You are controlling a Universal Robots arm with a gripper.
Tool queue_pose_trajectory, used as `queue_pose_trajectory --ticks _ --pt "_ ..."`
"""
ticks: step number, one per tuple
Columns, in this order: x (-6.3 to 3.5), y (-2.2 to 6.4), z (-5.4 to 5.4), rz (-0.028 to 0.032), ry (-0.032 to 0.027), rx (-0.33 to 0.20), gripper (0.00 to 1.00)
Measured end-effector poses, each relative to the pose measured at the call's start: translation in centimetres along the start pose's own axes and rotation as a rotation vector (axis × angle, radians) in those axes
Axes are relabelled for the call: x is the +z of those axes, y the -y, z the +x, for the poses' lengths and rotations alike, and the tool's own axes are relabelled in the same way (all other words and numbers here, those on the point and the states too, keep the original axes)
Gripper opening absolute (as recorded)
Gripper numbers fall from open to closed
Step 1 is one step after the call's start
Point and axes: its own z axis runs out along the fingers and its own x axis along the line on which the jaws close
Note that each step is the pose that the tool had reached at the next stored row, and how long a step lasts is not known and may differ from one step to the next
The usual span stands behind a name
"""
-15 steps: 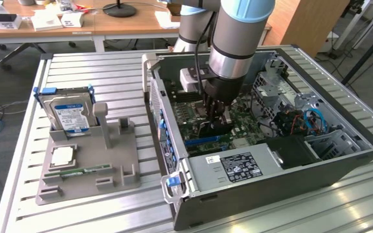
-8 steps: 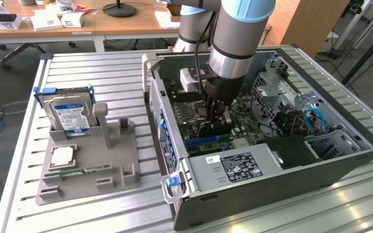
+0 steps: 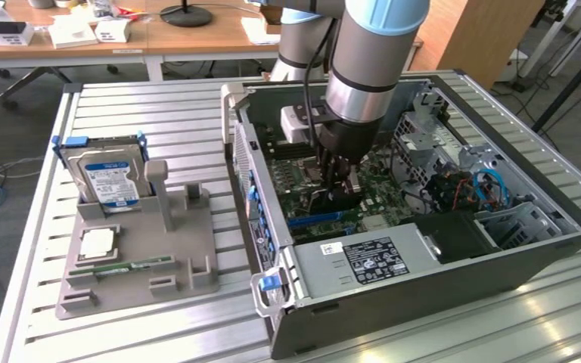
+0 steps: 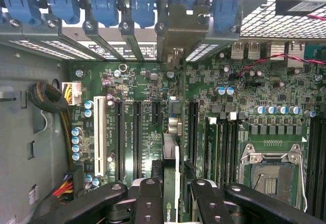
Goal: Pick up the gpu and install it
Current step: 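Insert the gpu into the slot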
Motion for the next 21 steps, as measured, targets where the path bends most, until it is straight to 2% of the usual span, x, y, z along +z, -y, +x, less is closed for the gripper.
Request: queue_pose_trajectory --ticks 8,21 --pt "0.0 0.05 0.01 -0.0027 0.0028 0.008 0.26" --pt "0.02 0.1 0.19 -0.0055 0.003 0.02 0.26"
